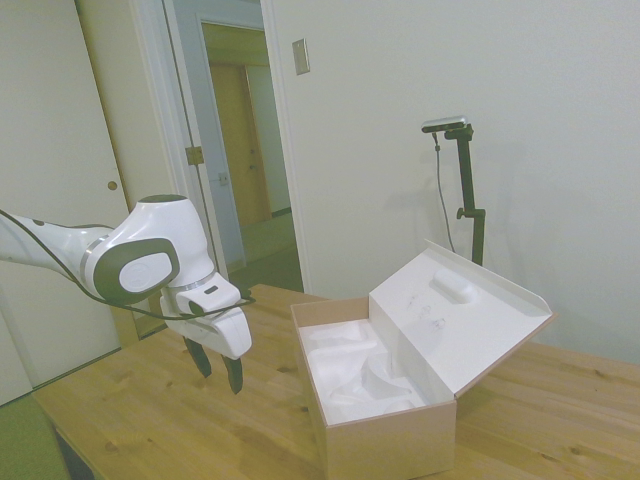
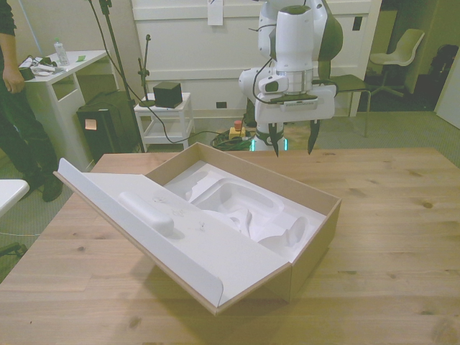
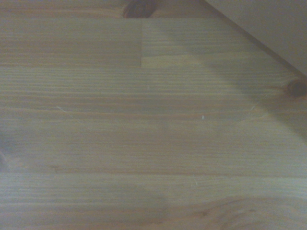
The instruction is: Close the box
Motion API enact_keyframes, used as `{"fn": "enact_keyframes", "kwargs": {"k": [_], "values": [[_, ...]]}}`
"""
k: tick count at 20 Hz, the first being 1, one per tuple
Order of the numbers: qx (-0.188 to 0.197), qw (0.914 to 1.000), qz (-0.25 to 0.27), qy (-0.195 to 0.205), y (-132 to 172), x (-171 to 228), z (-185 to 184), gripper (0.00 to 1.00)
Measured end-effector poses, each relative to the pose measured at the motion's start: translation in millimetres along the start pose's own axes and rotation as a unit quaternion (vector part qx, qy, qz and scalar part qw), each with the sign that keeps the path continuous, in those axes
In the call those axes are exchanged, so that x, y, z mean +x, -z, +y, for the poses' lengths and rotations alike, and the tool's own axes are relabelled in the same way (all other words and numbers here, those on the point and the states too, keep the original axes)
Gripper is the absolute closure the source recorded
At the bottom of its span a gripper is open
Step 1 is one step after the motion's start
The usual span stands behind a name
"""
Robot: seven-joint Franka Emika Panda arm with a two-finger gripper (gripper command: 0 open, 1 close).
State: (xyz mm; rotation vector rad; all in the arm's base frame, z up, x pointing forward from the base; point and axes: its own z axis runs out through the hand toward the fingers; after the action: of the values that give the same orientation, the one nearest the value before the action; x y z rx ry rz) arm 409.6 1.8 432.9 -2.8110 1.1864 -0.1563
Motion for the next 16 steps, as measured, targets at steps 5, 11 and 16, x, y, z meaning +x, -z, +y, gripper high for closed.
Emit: {"fn": "enact_keyframes", "kwargs": {"k": [5,11,16], "values": [[0.003,0.9999,0.003,-0.009,5.1,0.4,-1.4,0.00],[0.023,0.9994,0.010,-0.025,60.9,12.8,4.8,0.00],[0.051,0.9970,0.019,-0.056,122.8,44.7,24.7,0.00]]}}
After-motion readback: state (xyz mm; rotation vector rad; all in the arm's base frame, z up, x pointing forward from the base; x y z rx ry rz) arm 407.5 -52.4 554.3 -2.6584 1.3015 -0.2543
